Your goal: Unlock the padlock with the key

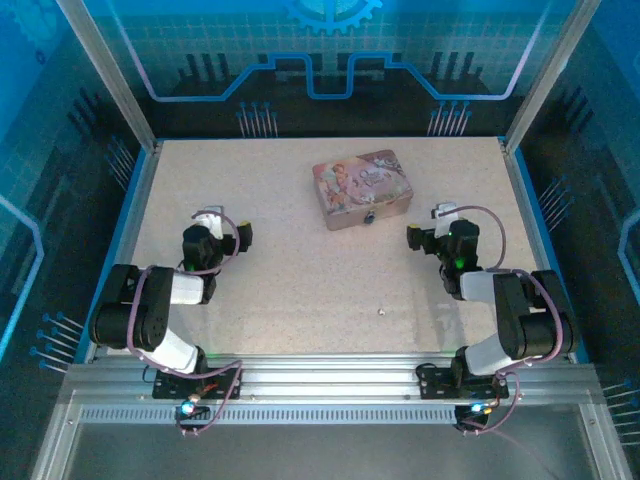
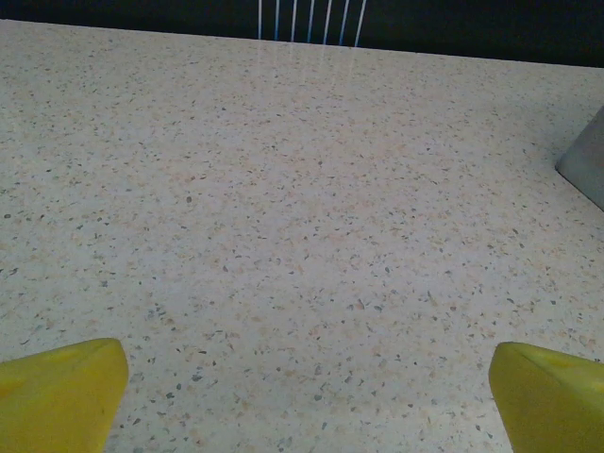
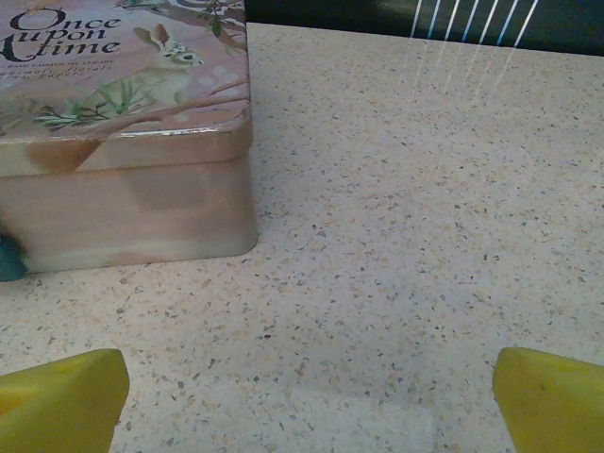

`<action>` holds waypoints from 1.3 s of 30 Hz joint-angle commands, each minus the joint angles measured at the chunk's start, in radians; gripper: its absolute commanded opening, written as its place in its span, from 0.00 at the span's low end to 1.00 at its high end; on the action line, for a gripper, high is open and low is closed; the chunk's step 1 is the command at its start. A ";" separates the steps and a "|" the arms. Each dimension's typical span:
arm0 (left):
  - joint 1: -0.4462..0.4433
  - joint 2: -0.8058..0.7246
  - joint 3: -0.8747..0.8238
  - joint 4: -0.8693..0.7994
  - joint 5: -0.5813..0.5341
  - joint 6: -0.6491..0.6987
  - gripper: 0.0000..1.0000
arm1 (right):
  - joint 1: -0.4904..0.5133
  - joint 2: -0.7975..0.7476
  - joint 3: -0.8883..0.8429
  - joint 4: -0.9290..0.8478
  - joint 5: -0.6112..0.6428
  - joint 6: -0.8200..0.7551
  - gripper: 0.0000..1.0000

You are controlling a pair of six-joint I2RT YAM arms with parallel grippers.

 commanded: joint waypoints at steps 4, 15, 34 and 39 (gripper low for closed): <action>0.009 0.001 0.018 0.000 0.030 0.019 0.99 | 0.015 0.010 0.013 0.022 0.014 0.001 1.00; 0.008 0.001 0.018 0.001 0.030 0.019 0.99 | 0.014 0.010 0.013 0.021 0.014 0.001 1.00; 0.008 0.001 0.018 0.001 0.009 0.013 0.99 | 0.014 0.010 0.013 0.020 0.013 0.002 1.00; 0.008 0.001 0.017 0.002 0.013 0.012 0.99 | 0.012 0.010 0.013 0.022 0.009 0.002 1.00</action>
